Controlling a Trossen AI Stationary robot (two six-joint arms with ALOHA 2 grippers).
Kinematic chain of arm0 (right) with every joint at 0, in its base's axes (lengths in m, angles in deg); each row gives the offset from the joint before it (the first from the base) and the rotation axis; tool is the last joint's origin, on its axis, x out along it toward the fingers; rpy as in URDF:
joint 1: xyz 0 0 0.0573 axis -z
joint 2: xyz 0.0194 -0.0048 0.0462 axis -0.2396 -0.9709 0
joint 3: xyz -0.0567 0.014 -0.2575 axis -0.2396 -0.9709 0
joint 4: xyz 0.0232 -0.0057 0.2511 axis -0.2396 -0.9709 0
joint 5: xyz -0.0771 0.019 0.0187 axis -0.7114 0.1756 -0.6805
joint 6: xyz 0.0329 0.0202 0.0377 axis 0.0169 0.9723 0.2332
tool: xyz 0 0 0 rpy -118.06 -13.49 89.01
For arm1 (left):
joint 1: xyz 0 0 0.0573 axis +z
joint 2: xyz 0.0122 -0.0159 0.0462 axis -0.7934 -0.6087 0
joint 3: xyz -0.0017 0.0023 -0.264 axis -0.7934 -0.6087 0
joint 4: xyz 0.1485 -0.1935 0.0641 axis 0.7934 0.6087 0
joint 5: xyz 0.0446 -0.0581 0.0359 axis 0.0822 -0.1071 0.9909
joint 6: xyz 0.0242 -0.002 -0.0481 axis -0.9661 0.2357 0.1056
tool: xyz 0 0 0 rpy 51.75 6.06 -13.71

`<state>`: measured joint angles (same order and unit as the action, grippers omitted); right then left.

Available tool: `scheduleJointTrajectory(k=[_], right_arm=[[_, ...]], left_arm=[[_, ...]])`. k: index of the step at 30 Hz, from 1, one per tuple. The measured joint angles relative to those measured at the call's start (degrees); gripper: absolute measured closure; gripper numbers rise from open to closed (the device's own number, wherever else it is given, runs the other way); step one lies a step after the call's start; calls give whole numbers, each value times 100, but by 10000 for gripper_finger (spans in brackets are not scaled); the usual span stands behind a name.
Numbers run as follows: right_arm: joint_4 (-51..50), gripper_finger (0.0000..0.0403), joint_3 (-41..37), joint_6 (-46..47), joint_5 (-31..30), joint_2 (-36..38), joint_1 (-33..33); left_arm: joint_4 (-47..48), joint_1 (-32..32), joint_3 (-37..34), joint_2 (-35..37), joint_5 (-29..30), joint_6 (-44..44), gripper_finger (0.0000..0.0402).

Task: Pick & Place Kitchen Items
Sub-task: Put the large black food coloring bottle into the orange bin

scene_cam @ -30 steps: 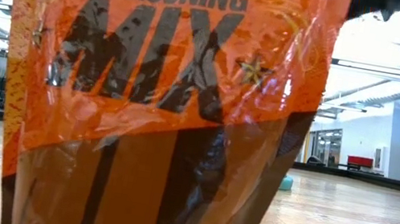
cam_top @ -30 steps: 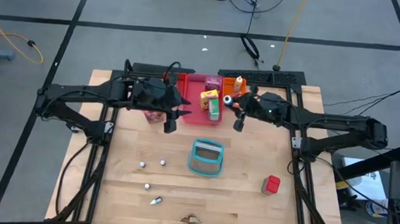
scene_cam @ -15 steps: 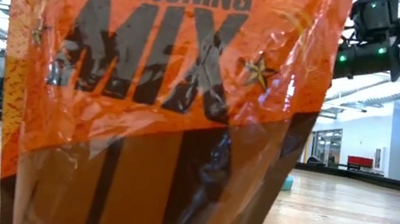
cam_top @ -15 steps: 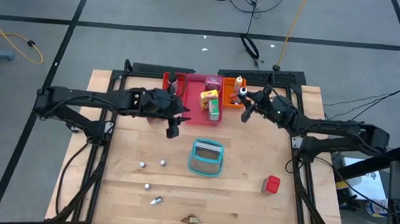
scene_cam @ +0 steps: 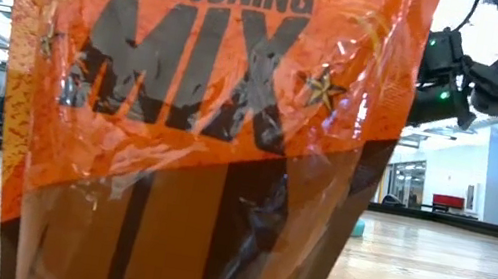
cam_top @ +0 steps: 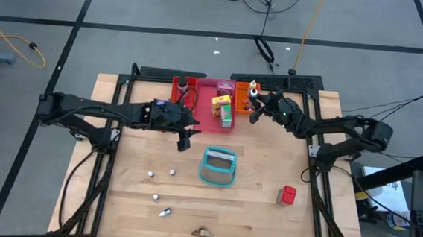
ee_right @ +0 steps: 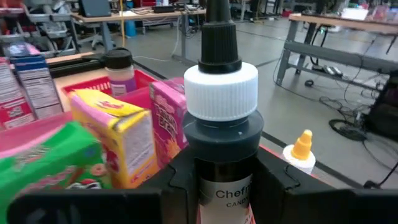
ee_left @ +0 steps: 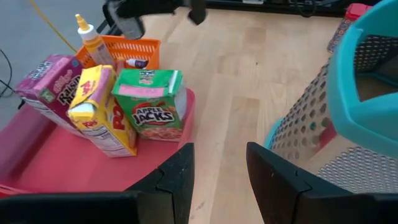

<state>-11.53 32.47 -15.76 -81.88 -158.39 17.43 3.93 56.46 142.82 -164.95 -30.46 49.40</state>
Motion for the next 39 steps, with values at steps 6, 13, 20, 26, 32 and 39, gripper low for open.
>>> scheduleJointTrajectory(k=[6, 13, 20, 26, 32, 39], right_arm=[[809, 314, 4, 171, 18, -794, 95], [1119, 314, 285, 234, 174, -1600, 100], [1172, 314, 658, 316, 322, -2195, 100], [1180, 314, 813, 342, 323, -2490, 97], [1184, 295, 850, 334, 324, -2556, 93], [1193, 230, 850, 429, 590, -2554, 89]], left_arm=[[-38, -106, -21, 0, 2, 20, 256], [-78, -99, -21, 0, 40, -42, 256], [-98, -99, -21, 0, 103, -46, 256], [-94, -99, -21, 0, 103, -50, 256], [-97, -99, -21, 0, 105, -86, 256], [-94, -99, -21, -2, 105, -85, 256]])
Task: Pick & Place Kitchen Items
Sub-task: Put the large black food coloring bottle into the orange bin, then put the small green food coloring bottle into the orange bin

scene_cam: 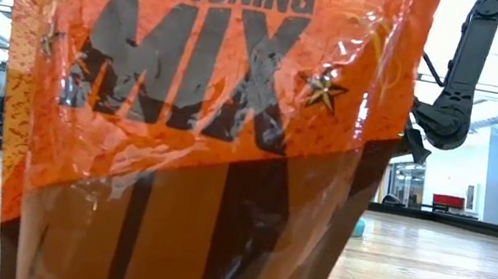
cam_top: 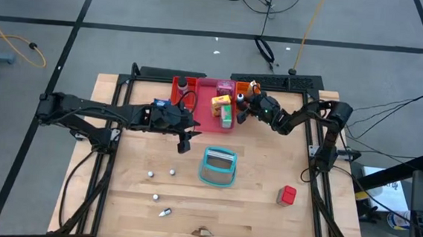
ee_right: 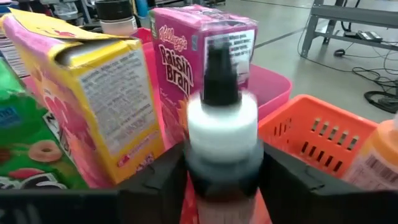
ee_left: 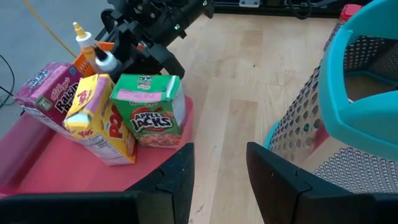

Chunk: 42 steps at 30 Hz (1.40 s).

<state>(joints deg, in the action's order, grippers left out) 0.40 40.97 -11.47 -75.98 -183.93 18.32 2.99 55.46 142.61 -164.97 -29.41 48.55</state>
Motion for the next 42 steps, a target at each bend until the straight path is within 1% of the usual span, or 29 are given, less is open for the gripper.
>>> scheduleJointTrajectory(k=[3, 7, 11, 14, 19, 22, 27, 29, 31, 34, 36, 38, 42], right_arm=[[-2, 206, 0, 2, 18, 0, -2], [-3, 185, 0, 2, 16, 2, -2], [-20, 179, -2, -111, 17, 74, -2], [-62, 182, -2, -107, 20, 286, -24], [-490, 185, -7, -402, -3, 1016, -44], [-1048, 185, -8, -483, -164, 1646, -44], [-2051, 186, -9, -572, -167, 2708, -83], [-2435, 187, -9, -634, -161, 3076, -134], [-2780, 188, -9, -721, -161, 3394, -188], [-3160, 190, -12, -775, -162, 3726, -266], [-3223, 190, -64, -803, -160, 3883, -275], [-3180, 191, -135, -840, -162, 3984, -280], [-3188, 191, -246, -859, -164, 4065, -280]], left_arm=[[-2, 0, 0, 0, 0, 0, 256], [0, 0, 0, 0, 0, 2, 256], [0, 0, 0, 0, 0, 4, 256], [0, 0, 0, 0, 0, 7, 256], [11, 0, 0, -2, 1, 11, 256], [117, 0, 0, -2, 0, 16, 256], [563, -119, -4, 135, 18, 205, 256], [917, -262, -11, 219, 15, 302, 256], [1053, -445, -2, 238, 16, 474, 256], [1538, -841, -17, 280, 149, 777, 256], [1600, -1149, -7, 288, 272, 1010, 256], [1884, -1480, -6, 291, 452, 1300, 256], [2285, -2092, -24, 273, 950, 2116, 256]])
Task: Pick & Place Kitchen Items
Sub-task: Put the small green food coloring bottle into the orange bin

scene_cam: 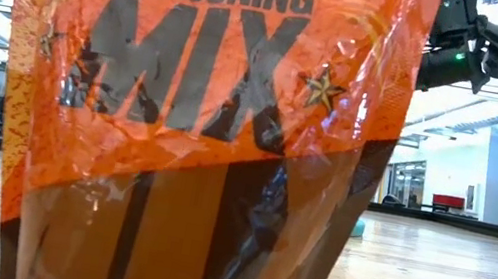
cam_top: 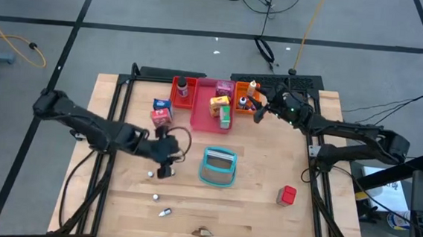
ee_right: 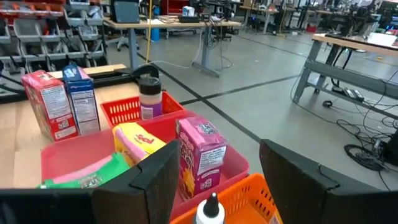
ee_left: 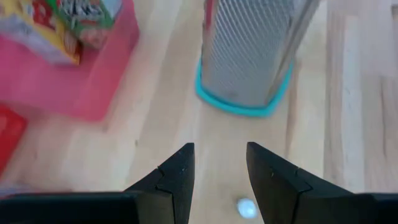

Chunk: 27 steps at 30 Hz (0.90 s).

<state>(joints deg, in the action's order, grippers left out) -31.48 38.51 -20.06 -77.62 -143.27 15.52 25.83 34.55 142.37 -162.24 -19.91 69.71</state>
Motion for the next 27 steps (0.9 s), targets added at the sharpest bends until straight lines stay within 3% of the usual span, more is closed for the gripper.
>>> scheduleJointTrajectory(k=[9, 17, 27], right_arm=[[145, 191, -21, 0, 20, -31, -26], [187, 191, -21, -2, 22, -31, -26], [224, 191, -21, -1, 22, -31, -26]], left_arm=[[-914, -793, -1083, -46, 104, 1196, 256], [-2199, -881, -2129, -56, 73, 1541, 256], [-3647, -881, -2899, -63, -8, 1514, 256]])
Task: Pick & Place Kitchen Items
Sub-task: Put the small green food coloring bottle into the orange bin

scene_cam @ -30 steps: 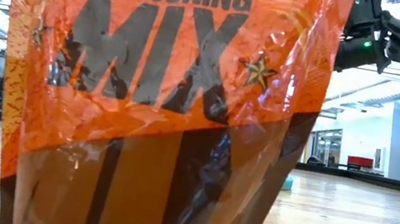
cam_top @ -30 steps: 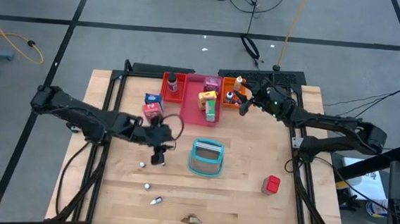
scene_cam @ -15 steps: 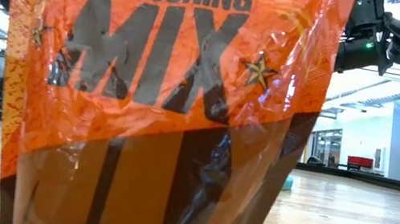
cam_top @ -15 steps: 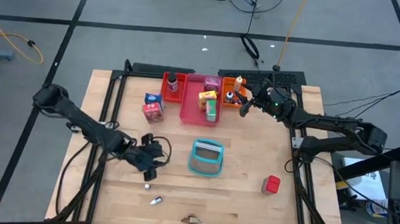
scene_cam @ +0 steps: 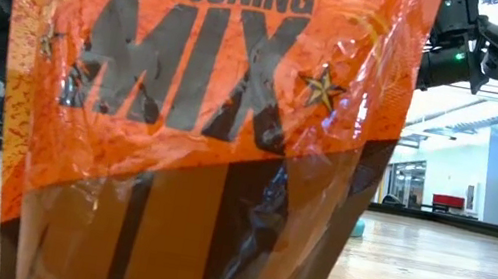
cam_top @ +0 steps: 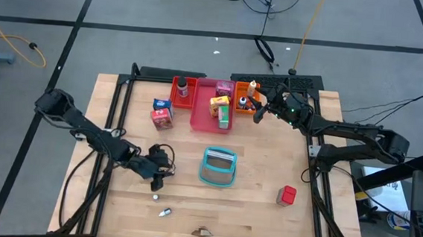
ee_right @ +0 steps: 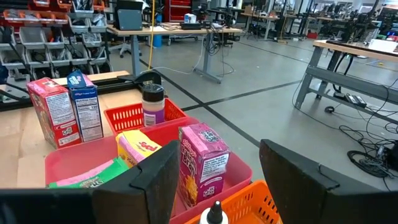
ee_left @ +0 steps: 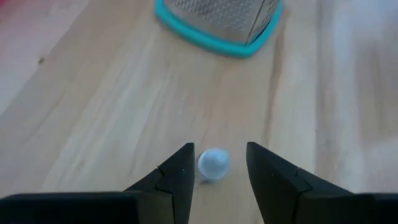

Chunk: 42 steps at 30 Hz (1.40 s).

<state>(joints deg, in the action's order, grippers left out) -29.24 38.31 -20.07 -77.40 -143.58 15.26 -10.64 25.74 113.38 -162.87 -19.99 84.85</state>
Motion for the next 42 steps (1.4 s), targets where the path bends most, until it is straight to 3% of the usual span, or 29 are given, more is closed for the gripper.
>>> scheduleJointTrajectory(k=[8, 18, 25, 28, 34, 42], right_arm=[[-2, 191, 0, 1, 2, 0, 0], [-7, 191, 0, 1, 4, 0, 0], [-11, 191, 0, 1, 4, 0, 0], [-11, 191, 0, 1, 4, 0, 0], [-13, 191, 0, 1, 4, 0, 0], [-40, 191, 2, 3, 4, 0, 0]], left_arm=[[-182, 0, -143, -8, 69, -19, 256], [-873, 4, -151, -851, 51, -231, 256], [-1071, 11, -147, -879, 127, -383, 257], [-1037, 11, -147, -879, 120, -384, 274], [-1057, 11, -145, -879, 103, -445, 356], [-1156, 17, -139, -668, 113, -447, 355]])
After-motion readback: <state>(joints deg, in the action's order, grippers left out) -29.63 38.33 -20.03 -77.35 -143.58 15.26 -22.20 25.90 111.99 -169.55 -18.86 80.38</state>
